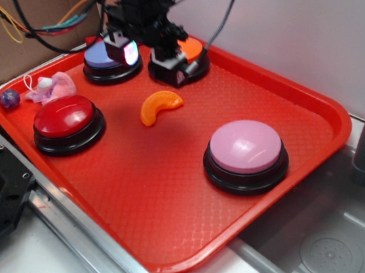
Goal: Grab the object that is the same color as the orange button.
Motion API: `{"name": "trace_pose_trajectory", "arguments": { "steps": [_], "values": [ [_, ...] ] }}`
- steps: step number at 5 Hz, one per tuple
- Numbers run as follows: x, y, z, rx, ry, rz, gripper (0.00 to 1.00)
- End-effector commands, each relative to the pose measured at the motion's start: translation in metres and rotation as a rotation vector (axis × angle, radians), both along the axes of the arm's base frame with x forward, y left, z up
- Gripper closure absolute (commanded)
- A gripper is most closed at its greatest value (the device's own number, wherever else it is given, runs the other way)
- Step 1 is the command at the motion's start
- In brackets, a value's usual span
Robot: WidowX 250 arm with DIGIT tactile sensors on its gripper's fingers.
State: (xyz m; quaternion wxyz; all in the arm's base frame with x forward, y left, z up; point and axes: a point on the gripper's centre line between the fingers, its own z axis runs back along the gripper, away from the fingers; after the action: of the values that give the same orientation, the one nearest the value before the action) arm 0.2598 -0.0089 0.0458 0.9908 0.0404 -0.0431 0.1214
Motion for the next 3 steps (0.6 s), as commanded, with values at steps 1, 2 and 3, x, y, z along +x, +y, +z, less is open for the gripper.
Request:
{"name": "trace_pose_trajectory", "arguments": {
  "steps": [1, 2, 3],
  "values": [
    [0.015, 0.004, -0.021, 0.015, -0.011, 0.004, 0.0],
    [0.006, 0.006, -0.031, 0.016, 0.011, 0.008, 0.0],
    [0.003, 0.006, -0.036, 0.017, 0.015, 0.014, 0.0]
  ]
}}
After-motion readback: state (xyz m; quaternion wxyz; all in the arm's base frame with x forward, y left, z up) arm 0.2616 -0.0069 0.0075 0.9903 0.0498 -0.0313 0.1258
